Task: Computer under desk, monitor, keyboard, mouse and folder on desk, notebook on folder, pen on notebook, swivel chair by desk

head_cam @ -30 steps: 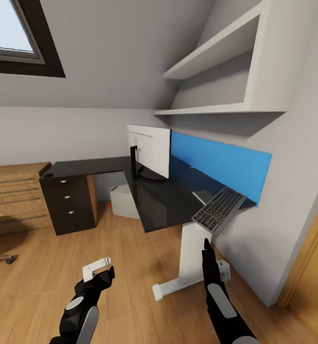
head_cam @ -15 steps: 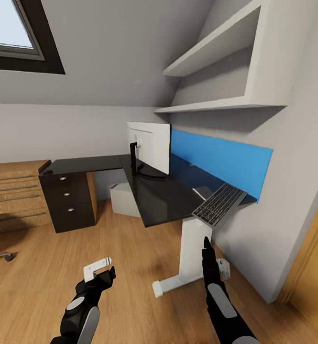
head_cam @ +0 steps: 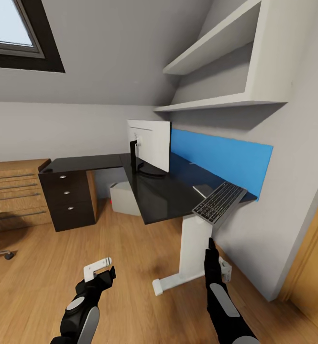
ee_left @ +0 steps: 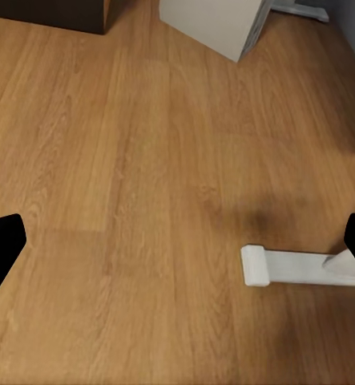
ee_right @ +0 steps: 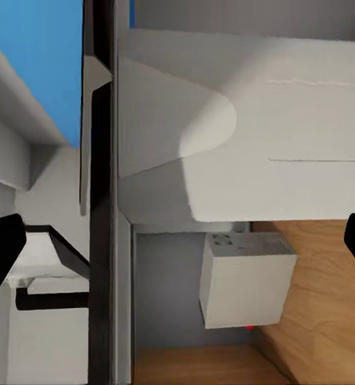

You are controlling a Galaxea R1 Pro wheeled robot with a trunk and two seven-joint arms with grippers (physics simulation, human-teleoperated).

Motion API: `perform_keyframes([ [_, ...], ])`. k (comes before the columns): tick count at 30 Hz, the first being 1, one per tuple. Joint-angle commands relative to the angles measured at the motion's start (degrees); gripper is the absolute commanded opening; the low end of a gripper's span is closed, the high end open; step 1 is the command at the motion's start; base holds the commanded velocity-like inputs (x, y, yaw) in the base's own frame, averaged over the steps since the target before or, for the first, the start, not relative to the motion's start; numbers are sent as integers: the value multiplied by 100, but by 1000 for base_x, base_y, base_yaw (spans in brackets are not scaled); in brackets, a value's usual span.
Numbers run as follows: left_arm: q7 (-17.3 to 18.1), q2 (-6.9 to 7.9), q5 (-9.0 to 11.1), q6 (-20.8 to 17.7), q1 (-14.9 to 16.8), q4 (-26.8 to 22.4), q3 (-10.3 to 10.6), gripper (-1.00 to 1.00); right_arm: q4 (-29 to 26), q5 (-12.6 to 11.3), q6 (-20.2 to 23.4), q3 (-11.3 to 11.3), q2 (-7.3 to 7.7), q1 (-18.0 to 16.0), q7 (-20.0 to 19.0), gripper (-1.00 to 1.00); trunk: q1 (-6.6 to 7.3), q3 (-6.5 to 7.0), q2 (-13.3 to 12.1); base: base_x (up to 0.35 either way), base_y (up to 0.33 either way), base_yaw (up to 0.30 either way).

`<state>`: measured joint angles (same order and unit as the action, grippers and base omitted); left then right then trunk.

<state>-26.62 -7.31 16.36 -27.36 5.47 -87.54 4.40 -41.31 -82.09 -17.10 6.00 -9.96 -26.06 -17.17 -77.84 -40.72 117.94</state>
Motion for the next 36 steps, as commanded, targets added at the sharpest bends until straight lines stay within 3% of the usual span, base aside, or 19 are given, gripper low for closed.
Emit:
perform_keyframes([
  [1, -52, 1, 60, -9, 5, -4, 8, 100, 1, -106, 1, 8, -4, -4, -126, 100, 1, -6, 3, 0, 0, 0],
  [8, -25, 7, 56, -5, 3, 54, 16, 100, -34, -167, -17, -7, -4, -4, -616, 100, 1, -6, 3, 0, 0, 0],
  [21, -18, 10, 51, 3, 1, 126, 125, 100, -46, -159, -29, -2, -4, -4, -675, 100, 1, -6, 3, 119, 16, 0],
  [29, -24, 10, 45, 12, 3, 124, 129, 100, -47, -104, -20, -2, 229, -4, -658, 100, 1, -6, 3, 145, 8, 0],
  [36, -24, 10, 40, 13, 2, 137, 131, 100, -44, -45, -4, -2, 275, -4, -641, 100, 1, -6, 3, 210, 22, 0],
])
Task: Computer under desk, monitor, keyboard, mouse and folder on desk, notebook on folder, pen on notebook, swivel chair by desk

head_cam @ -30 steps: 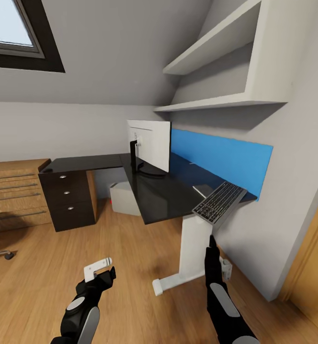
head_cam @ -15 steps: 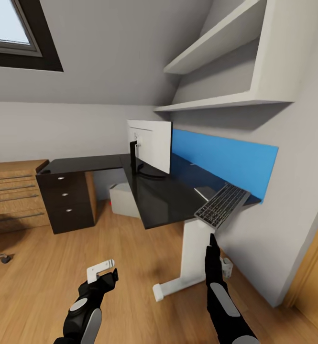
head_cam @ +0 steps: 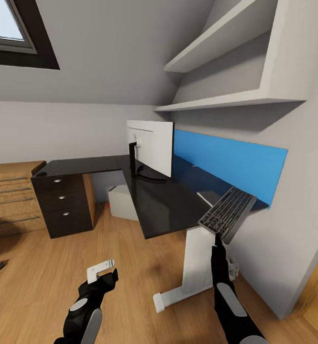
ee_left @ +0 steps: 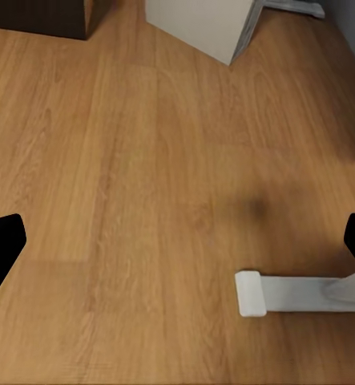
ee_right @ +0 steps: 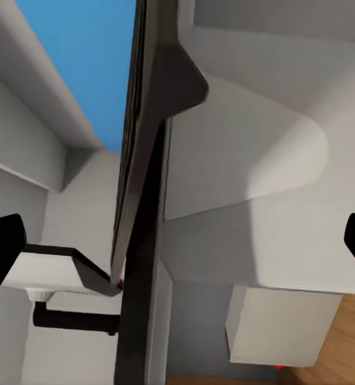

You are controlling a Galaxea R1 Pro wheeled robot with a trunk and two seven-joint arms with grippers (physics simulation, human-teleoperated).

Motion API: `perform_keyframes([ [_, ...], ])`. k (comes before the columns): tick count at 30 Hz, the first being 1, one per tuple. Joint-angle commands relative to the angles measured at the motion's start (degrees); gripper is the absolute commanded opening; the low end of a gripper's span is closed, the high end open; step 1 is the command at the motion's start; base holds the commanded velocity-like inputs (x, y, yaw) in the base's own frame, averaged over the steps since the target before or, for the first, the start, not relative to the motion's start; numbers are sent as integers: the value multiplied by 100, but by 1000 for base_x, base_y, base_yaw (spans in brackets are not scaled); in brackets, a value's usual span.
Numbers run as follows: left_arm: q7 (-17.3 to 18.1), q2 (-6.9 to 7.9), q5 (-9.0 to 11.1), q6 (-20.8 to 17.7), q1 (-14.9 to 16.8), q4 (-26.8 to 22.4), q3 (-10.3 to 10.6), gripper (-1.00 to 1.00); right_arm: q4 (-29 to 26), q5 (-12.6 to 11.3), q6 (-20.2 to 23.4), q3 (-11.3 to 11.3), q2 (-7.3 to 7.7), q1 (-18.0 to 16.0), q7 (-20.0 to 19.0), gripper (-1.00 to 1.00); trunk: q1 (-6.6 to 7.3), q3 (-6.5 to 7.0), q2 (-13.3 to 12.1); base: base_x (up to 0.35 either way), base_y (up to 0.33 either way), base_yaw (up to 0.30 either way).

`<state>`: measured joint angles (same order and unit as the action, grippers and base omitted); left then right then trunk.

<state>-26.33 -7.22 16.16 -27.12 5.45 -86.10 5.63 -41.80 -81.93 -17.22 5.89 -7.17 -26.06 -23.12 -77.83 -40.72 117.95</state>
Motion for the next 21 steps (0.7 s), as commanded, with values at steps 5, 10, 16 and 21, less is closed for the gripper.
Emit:
perform_keyframes([
  [5, -56, 2, 55, 1, 2, 4, 8, 100, 5, -52, 20, 8, 36, -4, -37, 100, 0, -6, 3, 101, 58, 0],
  [10, -56, 2, 54, -1, 4, 13, 8, 100, 5, -51, 18, 8, 47, -4, -36, 100, 0, -6, 3, 146, 130, 0],
  [16, -56, 2, 54, 3, 4, 19, 8, 100, -2, -51, 17, 8, 57, -4, -37, 100, 0, -6, 3, 64, 27, 0],
  [21, -80, 19, 48, 4, 5, 107, 270, 100, -16, -51, 7, 9, 125, -4, -42, 100, 0, -6, 3, 117, 4, 0],
])
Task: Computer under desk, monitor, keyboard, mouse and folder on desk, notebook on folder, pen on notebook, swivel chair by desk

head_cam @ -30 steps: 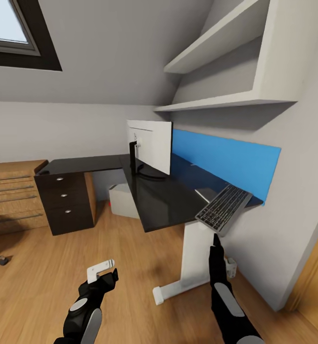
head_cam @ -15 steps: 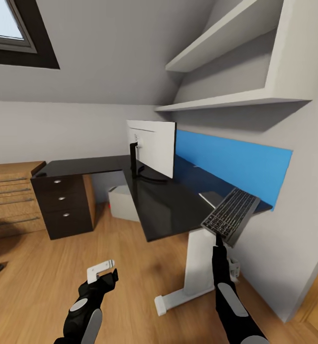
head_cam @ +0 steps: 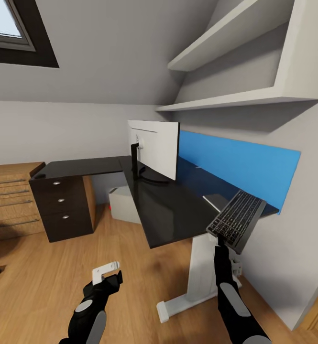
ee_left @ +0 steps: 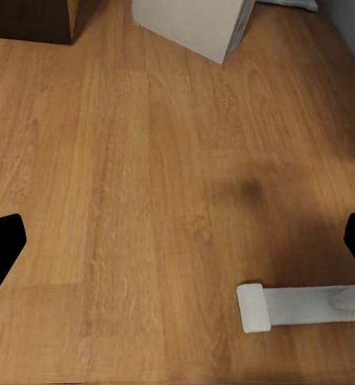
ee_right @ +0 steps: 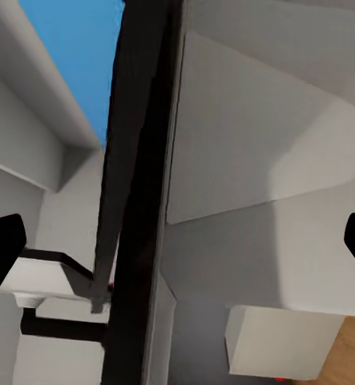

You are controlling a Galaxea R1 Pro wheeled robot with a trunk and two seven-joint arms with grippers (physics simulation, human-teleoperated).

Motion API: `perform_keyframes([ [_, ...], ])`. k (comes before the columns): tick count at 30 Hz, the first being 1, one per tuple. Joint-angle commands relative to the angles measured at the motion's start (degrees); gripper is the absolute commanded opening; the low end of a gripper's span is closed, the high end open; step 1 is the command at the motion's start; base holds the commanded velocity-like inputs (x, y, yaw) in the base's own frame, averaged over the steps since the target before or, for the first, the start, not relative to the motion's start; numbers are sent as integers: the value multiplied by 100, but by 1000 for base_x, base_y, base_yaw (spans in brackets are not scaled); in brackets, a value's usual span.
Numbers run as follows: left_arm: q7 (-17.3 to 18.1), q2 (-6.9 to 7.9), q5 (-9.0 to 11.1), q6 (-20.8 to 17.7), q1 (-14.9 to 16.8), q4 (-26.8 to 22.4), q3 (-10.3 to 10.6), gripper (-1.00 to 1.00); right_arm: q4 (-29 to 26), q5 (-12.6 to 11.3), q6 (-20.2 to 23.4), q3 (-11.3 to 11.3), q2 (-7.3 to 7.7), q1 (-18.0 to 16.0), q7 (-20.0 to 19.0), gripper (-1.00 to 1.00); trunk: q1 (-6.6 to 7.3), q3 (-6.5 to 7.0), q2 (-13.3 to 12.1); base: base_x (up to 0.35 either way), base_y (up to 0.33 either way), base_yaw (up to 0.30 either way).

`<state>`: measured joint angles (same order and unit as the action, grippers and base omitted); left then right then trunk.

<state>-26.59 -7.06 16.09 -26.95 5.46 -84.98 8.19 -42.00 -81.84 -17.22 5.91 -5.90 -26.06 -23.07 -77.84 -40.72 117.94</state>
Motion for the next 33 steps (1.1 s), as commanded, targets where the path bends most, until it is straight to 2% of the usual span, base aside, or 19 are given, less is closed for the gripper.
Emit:
perform_keyframes([
  [1, -56, 4, 54, -12, 3, 1, 34, 100, -9, -60, 6, 7, 4, -4, -47, 100, 1, -6, 3, 23, 1, 0],
  [4, -63, 9, 53, -12, 2, 16, 80, 100, -90, -60, 2, 7, 20, -4, -48, 100, 1, -6, 3, 12, 0, 0],
  [10, -65, 12, 52, -12, 5, 25, 111, 100, -249, -60, 0, 15, 183, -4, -42, 100, 1, -6, 3, 2, 0, 0],
  [18, -65, 12, 52, -12, 3, 26, 112, 100, -264, -60, 0, 20, 223, -4, -40, 100, 1, -6, 3, 0, 0, 0],
  [27, -65, 12, 52, -12, 4, 26, 113, 100, -354, -68, 0, 39, 334, -4, 253, 100, 1, -6, 3, 0, 0, 0],
  [33, -65, 12, 52, -12, 4, 26, 113, 100, -367, -68, 0, 41, 357, -4, 284, 100, 1, -6, 3, 0, 0, 0],
])
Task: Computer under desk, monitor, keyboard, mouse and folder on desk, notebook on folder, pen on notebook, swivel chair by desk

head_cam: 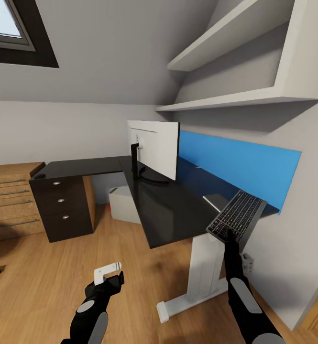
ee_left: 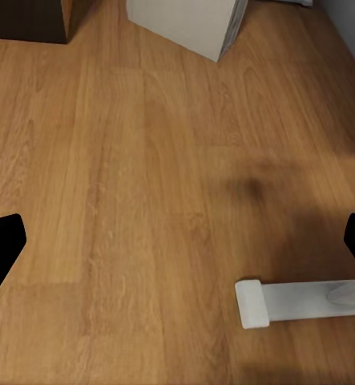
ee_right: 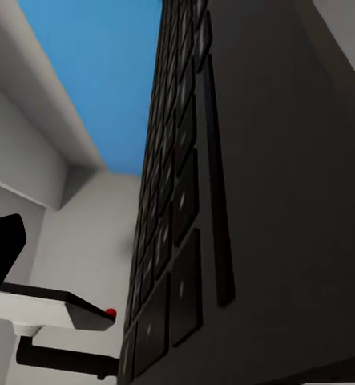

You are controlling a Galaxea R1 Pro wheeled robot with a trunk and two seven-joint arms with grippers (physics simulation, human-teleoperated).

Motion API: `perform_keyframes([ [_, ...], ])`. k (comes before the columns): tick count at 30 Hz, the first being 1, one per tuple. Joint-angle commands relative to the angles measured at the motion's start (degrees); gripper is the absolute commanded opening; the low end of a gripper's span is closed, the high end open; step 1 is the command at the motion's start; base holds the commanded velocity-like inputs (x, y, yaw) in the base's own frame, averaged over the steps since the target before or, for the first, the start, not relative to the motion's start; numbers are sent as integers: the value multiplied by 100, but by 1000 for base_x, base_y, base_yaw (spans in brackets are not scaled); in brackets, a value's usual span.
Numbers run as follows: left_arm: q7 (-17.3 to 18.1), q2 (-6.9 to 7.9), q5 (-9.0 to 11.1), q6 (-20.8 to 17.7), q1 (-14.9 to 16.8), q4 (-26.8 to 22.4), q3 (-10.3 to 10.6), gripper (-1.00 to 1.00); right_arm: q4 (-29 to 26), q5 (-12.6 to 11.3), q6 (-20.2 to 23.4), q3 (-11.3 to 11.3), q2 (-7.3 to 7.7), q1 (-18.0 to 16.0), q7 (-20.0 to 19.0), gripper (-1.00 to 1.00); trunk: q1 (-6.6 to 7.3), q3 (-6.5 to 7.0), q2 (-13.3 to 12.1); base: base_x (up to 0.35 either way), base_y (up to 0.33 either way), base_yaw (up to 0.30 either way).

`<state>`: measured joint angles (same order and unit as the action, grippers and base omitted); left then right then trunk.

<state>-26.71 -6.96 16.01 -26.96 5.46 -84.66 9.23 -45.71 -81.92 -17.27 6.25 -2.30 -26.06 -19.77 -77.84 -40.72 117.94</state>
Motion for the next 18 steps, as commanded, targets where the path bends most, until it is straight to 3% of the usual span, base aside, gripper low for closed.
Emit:
perform_keyframes([
  [1, -54, 2, 60, -11, 2, -7, 9, 100, 1, -61, 5, 8, 0, -4, -39, 100, 1, -6, 3, 0, 0, 0],
  [14, -54, 2, 60, -11, 4, -7, 9, 100, -6, -61, 10, 8, 3, -4, -35, 100, 1, -6, 3, 0, 0, 0],
  [15, -54, 2, 60, -11, 5, -7, 9, 100, -6, -61, 11, 8, 4, -4, -35, -100, 1, -6, 3, 0, 0, 0],
  [18, -54, 2, 61, -11, 7, -7, 9, 100, -14, -61, 13, 8, 7, -4, -35, -100, 1, -6, 3, 0, 0, 0],
])
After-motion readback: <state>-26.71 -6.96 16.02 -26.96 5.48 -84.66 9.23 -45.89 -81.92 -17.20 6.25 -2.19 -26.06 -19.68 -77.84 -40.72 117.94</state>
